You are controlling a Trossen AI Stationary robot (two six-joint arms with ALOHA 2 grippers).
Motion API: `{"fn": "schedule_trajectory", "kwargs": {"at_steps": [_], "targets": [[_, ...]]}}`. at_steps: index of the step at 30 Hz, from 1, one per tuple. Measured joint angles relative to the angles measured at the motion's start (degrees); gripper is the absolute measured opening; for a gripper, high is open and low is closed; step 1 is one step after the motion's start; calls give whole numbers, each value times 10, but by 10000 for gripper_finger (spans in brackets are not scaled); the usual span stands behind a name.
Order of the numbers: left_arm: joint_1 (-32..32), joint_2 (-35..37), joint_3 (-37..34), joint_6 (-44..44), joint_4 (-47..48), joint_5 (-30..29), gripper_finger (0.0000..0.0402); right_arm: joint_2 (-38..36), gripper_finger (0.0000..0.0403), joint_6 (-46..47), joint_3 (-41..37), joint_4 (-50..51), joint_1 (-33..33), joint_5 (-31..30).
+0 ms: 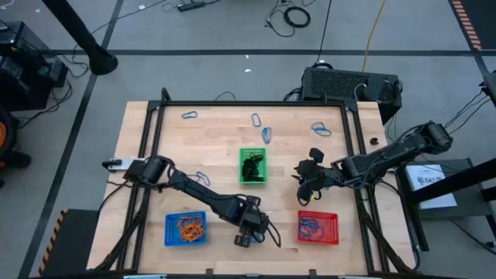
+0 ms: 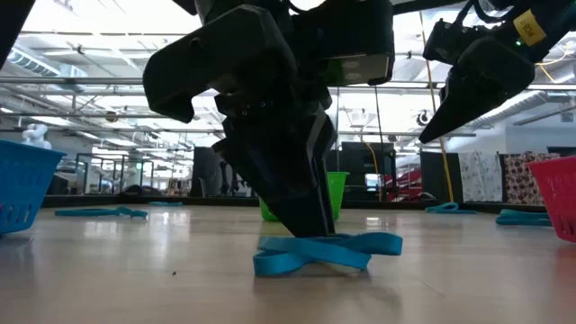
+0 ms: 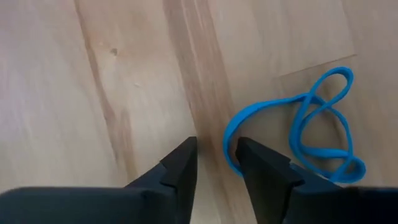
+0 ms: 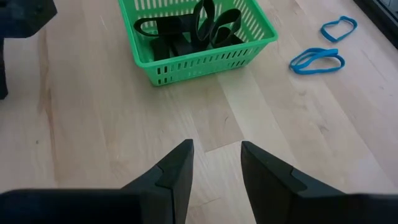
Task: Sort rubber bands into baskets
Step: Put the blue rubber band into the red bin
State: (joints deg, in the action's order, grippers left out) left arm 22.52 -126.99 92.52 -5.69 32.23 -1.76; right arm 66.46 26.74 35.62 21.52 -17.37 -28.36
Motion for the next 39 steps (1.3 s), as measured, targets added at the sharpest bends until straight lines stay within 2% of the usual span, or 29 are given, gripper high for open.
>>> {"fn": "schedule_trajectory", "kwargs": {"at_steps": [3,8,10,16,34,39], "targets": [[-1,1,-4,0,-5,8,99,0,128,-4,0,0,0,0],[-1,0,2,4,-2,16,26,0,128,-9,0,0,0,0],[0,-1,7,13,1,17,9,0,128,-11,0,0,0,0],[1,2,14,31,-4,18,4,0,128,-13,0,0,0,0],[26,109,15,76,-23,18,2,0,128,-15,0,4,0,-1],[27,105,8,99,-83,0,2,0,128,-11,0,15,0,1]]}}
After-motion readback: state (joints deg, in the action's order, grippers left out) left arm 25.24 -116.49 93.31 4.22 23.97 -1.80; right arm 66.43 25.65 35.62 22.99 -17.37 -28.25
